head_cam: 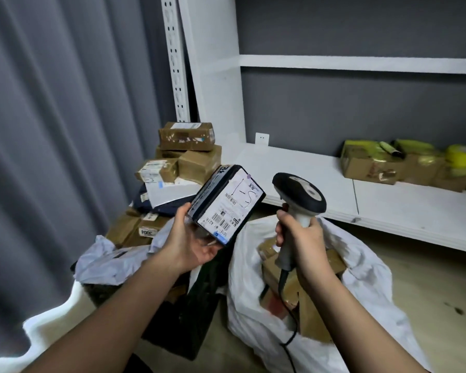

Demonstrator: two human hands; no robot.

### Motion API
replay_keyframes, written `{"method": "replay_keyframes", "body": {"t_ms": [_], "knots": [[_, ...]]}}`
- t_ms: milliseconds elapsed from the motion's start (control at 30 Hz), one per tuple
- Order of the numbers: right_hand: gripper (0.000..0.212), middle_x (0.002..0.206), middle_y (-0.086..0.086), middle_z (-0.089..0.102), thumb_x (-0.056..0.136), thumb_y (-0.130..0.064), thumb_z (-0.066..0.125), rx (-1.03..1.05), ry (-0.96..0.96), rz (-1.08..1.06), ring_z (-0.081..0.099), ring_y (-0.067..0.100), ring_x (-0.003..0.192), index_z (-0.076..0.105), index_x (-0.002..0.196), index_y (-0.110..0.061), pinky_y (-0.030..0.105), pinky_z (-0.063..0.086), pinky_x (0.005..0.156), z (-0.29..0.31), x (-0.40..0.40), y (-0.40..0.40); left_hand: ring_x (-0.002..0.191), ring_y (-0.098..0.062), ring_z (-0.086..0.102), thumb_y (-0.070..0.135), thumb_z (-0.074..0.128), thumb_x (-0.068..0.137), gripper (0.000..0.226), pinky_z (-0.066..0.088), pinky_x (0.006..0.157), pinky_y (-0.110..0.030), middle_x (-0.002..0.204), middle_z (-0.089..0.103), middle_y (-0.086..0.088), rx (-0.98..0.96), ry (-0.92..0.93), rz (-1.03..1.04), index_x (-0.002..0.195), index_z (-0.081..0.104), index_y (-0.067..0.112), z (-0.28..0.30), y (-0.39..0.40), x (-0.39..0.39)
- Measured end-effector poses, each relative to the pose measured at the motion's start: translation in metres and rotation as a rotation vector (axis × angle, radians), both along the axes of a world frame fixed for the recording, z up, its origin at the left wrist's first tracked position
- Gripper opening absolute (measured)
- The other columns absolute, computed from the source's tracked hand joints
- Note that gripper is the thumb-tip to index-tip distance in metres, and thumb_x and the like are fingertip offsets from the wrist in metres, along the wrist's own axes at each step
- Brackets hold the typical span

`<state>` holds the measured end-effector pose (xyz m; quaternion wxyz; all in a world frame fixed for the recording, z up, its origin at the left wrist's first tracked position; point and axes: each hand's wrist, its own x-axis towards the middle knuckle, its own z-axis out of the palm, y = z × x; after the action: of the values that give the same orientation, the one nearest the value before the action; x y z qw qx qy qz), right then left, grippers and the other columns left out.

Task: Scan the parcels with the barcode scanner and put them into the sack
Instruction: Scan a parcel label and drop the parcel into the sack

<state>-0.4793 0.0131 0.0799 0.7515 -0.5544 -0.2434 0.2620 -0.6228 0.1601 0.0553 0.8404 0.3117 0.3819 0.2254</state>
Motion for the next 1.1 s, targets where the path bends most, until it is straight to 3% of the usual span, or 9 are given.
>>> {"method": "replay_keyframes", "body": {"t_ms": [233, 400, 567, 700, 767, 833, 967, 1033, 1100], "knots": [[0.019, 0.058, -0.001, 0.051, 0.089, -0.009, 0.068, 0.035, -0.003, -0.092, 0.045, 0.012, 0.046, 0.05, 0.094, -0.016, 0.028, 0.039, 0.049, -0.004, 0.03, -0.006, 0.085, -0.028, 0.046, 0.069, 0.058, 0.06, 0.059, 0.034, 0.045, -0.023, 0.092, 0.044, -0.004, -0.035, -0.018, -0.201, 0.098, 0.055, 0.025, -0.011, 0.005, 0.028], [0.042, 0.068, -0.007, 0.059, 0.078, -0.023, 0.081, -0.003, -0.151, -0.021, 0.053, 0.011, 0.056, 0.051, 0.108, -0.021, 0.031, 0.046, 0.057, -0.005, 0.044, -0.012, 0.08, -0.026, 0.045, 0.076, 0.039, 0.077, 0.057, 0.023, 0.047, -0.019, 0.086, 0.057, -0.007, 0.039, 0.157, -0.332, 0.085, 0.061, 0.024, -0.004, 0.009, 0.026], [0.054, 0.071, -0.012, 0.067, 0.068, -0.025, 0.083, -0.03, -0.141, 0.139, 0.058, 0.003, 0.057, 0.051, 0.111, -0.022, 0.02, 0.047, 0.053, -0.007, 0.043, -0.012, 0.075, -0.023, 0.046, 0.083, 0.051, 0.062, 0.065, 0.023, 0.061, -0.028, 0.098, 0.053, -0.009, 0.135, 0.286, -0.341, 0.095, 0.057, 0.027, -0.006, 0.014, 0.019], [0.062, 0.092, -0.014, 0.073, 0.067, -0.032, 0.088, -0.121, -0.207, 0.164, 0.069, 0.001, 0.084, 0.052, 0.118, -0.028, 0.02, 0.053, 0.068, -0.01, 0.039, -0.01, 0.065, -0.021, 0.048, 0.085, 0.036, 0.075, 0.07, 0.023, 0.054, -0.023, 0.082, 0.061, -0.009, 0.173, 0.299, -0.301, 0.087, 0.064, 0.022, -0.005, 0.012, 0.013], [0.058, 0.095, -0.009, 0.073, 0.072, -0.03, 0.085, -0.13, -0.185, 0.135, 0.069, 0.005, 0.083, 0.052, 0.12, -0.024, 0.025, 0.053, 0.072, -0.013, 0.037, -0.007, 0.073, -0.027, 0.059, 0.081, 0.026, 0.082, 0.076, 0.028, 0.06, -0.028, 0.085, 0.072, -0.01, 0.185, 0.193, -0.243, 0.084, 0.073, 0.022, -0.005, 0.007, 0.011], [0.054, 0.087, -0.004, 0.067, 0.075, -0.029, 0.083, -0.106, -0.107, 0.054, 0.062, 0.006, 0.068, 0.052, 0.118, -0.018, 0.026, 0.048, 0.067, -0.014, 0.035, -0.002, 0.091, -0.03, 0.065, 0.077, 0.024, 0.085, 0.07, 0.032, 0.066, -0.031, 0.1, 0.074, -0.008, 0.201, 0.047, -0.188, 0.102, 0.07, 0.027, -0.005, 0.001, 0.012], [0.089, 0.1, 0.003, 0.068, 0.054, -0.055, 0.085, -0.064, 0.051, -0.072, 0.06, 0.014, 0.071, 0.049, 0.127, -0.017, 0.036, 0.048, 0.069, -0.019, 0.025, 0.007, 0.118, -0.024, 0.058, 0.046, 0.064, 0.083, 0.044, 0.047, 0.094, -0.038, 0.131, 0.061, -0.004, 0.275, -0.105, -0.133, 0.123, 0.056, 0.03, -0.006, -0.024, 0.025], [0.094, 0.106, 0.005, 0.068, 0.053, -0.057, 0.086, -0.038, 0.087, -0.078, 0.061, 0.016, 0.081, 0.048, 0.13, -0.017, 0.038, 0.05, 0.077, -0.023, 0.017, 0.01, 0.119, -0.026, 0.059, 0.026, 0.073, 0.075, 0.063, 0.047, 0.101, -0.042, 0.135, 0.058, -0.007, 0.322, -0.165, -0.08, 0.134, 0.048, 0.025, -0.013, -0.029, 0.033], [0.09, 0.093, 0.006, 0.065, 0.059, -0.053, 0.085, -0.007, 0.123, -0.051, 0.06, 0.014, 0.073, 0.049, 0.131, -0.011, 0.034, 0.05, 0.07, -0.025, 0.011, 0.011, 0.117, -0.026, 0.061, 0.017, 0.076, 0.077, 0.073, 0.05, 0.099, -0.042, 0.133, 0.06, -0.008, 0.376, -0.207, -0.02, 0.14, 0.038, 0.022, -0.012, -0.029, 0.037]]}}
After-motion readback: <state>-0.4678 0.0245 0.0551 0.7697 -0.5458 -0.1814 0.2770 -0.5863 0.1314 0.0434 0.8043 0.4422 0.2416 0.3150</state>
